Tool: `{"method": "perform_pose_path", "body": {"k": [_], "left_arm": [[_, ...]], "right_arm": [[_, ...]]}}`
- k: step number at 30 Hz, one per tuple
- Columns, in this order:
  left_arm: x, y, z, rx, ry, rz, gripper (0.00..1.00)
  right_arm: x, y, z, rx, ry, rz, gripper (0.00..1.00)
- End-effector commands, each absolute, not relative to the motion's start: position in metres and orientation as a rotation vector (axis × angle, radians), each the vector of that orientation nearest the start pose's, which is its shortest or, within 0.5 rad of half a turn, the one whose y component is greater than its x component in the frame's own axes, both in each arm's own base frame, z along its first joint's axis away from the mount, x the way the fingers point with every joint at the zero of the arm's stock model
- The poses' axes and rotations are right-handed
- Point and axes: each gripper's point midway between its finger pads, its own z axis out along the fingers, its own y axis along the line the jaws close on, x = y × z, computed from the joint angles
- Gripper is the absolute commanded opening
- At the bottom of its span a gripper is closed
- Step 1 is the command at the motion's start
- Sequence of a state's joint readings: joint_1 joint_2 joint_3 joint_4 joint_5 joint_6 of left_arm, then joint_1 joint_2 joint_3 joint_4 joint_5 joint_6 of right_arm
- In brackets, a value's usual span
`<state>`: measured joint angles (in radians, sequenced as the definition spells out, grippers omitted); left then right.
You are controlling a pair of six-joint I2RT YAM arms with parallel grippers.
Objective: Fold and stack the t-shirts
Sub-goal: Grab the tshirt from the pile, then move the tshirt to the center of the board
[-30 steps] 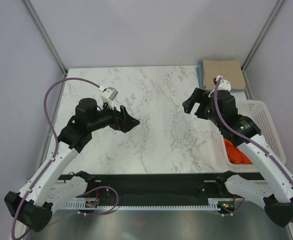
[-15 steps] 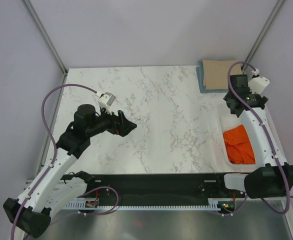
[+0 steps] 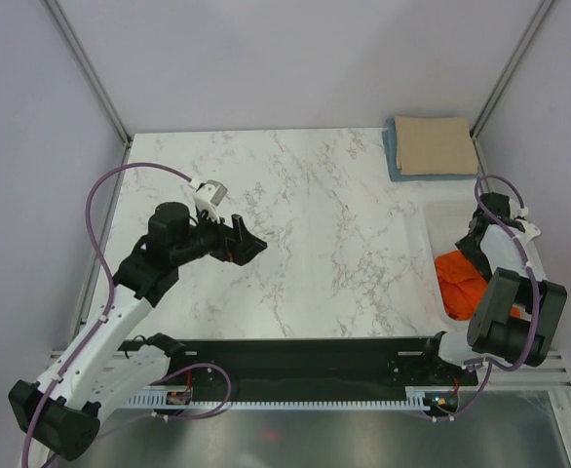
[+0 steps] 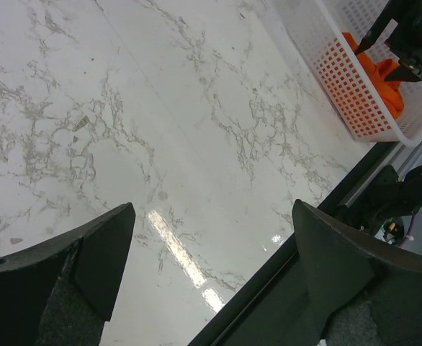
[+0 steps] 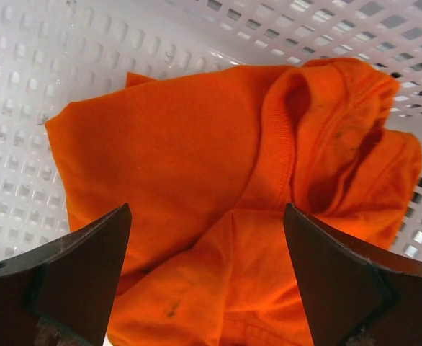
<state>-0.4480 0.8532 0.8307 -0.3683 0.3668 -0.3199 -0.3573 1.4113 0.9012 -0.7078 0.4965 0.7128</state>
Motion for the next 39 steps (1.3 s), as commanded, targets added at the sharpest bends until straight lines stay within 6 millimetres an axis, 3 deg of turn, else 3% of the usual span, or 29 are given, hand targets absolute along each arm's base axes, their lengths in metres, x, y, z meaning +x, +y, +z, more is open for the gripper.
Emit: {"method": "perform_pose_path", "body": {"k": [1, 5, 7, 9, 10, 12, 13, 15, 16, 18, 19, 21, 22, 23, 24, 25, 26, 27, 30, 33, 34, 35, 36, 37, 38, 39], "left_arm": [[0.237, -0.193, 0.242, 0.389, 1.98, -0.823, 0.98], [0.239, -0.193, 0.241, 0.382, 1.986, -0.814, 0.97], [0.24, -0.192, 0.24, 0.378, 1.986, -0.808, 0.97], [0.24, -0.191, 0.24, 0.376, 1.988, -0.805, 0.97], [0.241, -0.191, 0.239, 0.375, 1.989, -0.803, 0.97], [0.241, -0.192, 0.238, 0.377, 1.997, -0.807, 0.97], [0.241, -0.194, 0.239, 0.382, 1.997, -0.816, 0.97], [0.24, -0.196, 0.237, 0.39, 2.005, -0.83, 0.97], [0.24, -0.197, 0.238, 0.396, 2.003, -0.839, 0.97], [0.239, -0.197, 0.239, 0.396, 2.001, -0.839, 0.97], [0.239, -0.196, 0.24, 0.394, 1.997, -0.835, 0.97], [0.238, -0.194, 0.245, 0.388, 1.978, -0.825, 0.97], [0.238, -0.193, 0.245, 0.385, 1.973, -0.821, 0.97], [0.238, -0.192, 0.247, 0.383, 1.965, -0.816, 0.97], [0.238, -0.191, 0.249, 0.381, 1.959, -0.814, 0.97], [0.238, -0.189, 0.251, 0.372, 1.95, -0.804, 0.97], [0.238, -0.188, 0.253, 0.367, 1.943, -0.802, 0.97], [0.24, -0.186, 0.253, 0.354, 1.943, -0.787, 0.97], [0.242, -0.18, 0.26, 0.302, 1.924, -0.759, 0.97], [0.24, -0.175, 0.272, 0.255, 1.894, -0.758, 0.97], [0.239, -0.174, 0.275, 0.242, 1.888, -0.769, 0.97], [0.236, -0.174, 0.278, 0.237, 1.878, -0.777, 0.97], [0.235, -0.174, 0.279, 0.236, 1.876, -0.788, 0.96], [0.233, -0.174, 0.28, 0.226, 1.875, -0.795, 0.96], [0.231, -0.173, 0.28, 0.222, 1.875, -0.799, 0.96], [0.229, -0.172, 0.273, 0.214, 1.897, -0.798, 0.96]], "right_arm": [[0.26, -0.157, 0.06, 1.462, 2.145, -0.47, 0.95], [0.264, -0.161, 0.046, 1.456, 2.156, -0.454, 0.87], [0.263, -0.166, 0.04, 1.449, 2.163, -0.471, 0.76], [0.263, -0.17, 0.042, 1.44, 2.166, -0.484, 0.53], [0.267, -0.173, 0.051, 1.419, 2.145, -0.48, 0.34], [0.274, -0.176, 0.07, 1.372, 2.125, -0.467, 0.17], [0.283, -0.178, 0.096, 1.341, 2.078, -0.435, 0.0], [0.292, -0.18, 0.131, 1.295, 2.033, -0.407, 0.0], [0.3, -0.181, 0.171, 1.256, 1.971, -0.375, 0.0], [0.314, -0.171, 0.212, 1.169, 1.937, -0.265, 0.0], [0.322, -0.167, 0.257, 1.11, 1.859, -0.206, 0.0], [0.336, -0.142, 0.305, 0.977, 1.814, -0.025, 0.0], [0.337, -0.13, 0.355, 0.889, 1.723, 0.049, 0.0], [0.338, -0.118, 0.379, 0.828, 1.681, 0.119, 0.0], [0.344, -0.092, 0.414, 0.715, 1.617, 0.273, 0.0], [0.337, -0.073, 0.452, 0.634, 1.536, 0.365, 0.0], [0.333, -0.057, 0.475, 0.571, 1.488, 0.454, 0.0], [0.328, -0.025, 0.509, 0.476, 1.422, 0.643, 0.0], [0.301, 0.033, 0.569, 0.259, 1.273, 0.906, 0.0], [0.294, 0.076, 0.574, 0.207, 1.276, 1.114, 0.0], [0.306, 0.085, 0.556, 0.208, 1.32, 1.135, 0.0], [0.307, 0.107, 0.543, 0.171, 1.365, 1.183, 0.0], [0.315, 0.118, 0.515, 0.208, 1.453, 1.201, 0.0], [0.332, 0.128, 0.466, 0.272, 1.558, 1.184, 0.0], [0.331, 0.154, 0.433, 0.214, 1.652, 1.178, 0.0], [0.338, 0.166, 0.371, 0.255, 1.825, 1.149, 0.0]]}}
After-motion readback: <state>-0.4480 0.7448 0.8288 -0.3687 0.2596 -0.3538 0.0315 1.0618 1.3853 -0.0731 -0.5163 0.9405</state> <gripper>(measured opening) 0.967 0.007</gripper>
